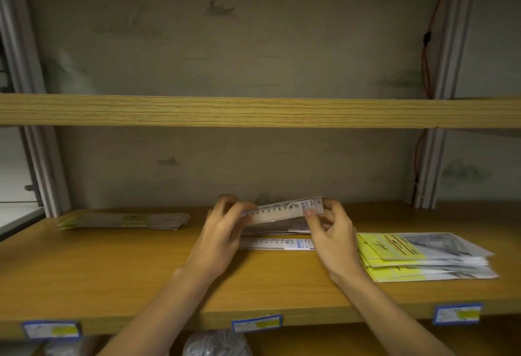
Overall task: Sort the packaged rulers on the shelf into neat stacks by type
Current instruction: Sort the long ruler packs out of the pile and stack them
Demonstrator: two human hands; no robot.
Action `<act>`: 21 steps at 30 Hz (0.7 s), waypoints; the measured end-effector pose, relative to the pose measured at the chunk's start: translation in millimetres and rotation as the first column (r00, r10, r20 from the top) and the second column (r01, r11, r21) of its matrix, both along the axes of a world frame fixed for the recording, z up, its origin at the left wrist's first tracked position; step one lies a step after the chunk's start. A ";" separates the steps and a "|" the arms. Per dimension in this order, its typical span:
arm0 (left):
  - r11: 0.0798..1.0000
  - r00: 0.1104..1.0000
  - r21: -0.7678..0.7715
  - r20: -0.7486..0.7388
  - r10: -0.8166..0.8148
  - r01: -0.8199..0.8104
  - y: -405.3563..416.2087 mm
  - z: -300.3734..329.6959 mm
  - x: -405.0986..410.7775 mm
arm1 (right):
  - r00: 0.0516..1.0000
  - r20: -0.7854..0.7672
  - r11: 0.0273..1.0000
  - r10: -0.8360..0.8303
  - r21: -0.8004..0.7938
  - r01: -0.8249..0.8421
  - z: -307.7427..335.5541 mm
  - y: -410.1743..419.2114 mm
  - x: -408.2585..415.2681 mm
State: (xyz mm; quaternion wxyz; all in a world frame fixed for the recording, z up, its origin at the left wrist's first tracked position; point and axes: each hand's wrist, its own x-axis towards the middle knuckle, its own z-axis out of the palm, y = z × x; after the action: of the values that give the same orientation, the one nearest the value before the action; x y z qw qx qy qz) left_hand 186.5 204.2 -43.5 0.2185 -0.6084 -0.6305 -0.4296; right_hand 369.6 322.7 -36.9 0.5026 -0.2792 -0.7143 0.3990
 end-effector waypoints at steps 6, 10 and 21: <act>0.988 0.986 0.054 -0.069 0.151 -0.148 -0.5 2.9 3.9 | 0.988 -0.153 0.998 -0.005 -0.065 -0.005 4.0 -1.4 0.5; 0.981 0.996 -0.177 -0.065 0.063 -0.074 -3.1 2.5 4.7 | 0.973 -0.223 0.988 -0.056 -0.153 0.022 3.1 3.6 0.8; 0.886 0.999 -0.463 -0.005 -0.047 0.040 -2.5 7.5 10.9 | 0.967 -0.243 0.976 -0.069 -0.219 0.015 3.8 5.0 0.9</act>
State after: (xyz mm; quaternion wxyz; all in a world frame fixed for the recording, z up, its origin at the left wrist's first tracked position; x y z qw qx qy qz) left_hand 197.4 201.6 -36.0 0.0626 -0.6602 -0.6991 -0.2672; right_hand 370.5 327.7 -33.2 0.5636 -0.2948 -0.5918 0.4953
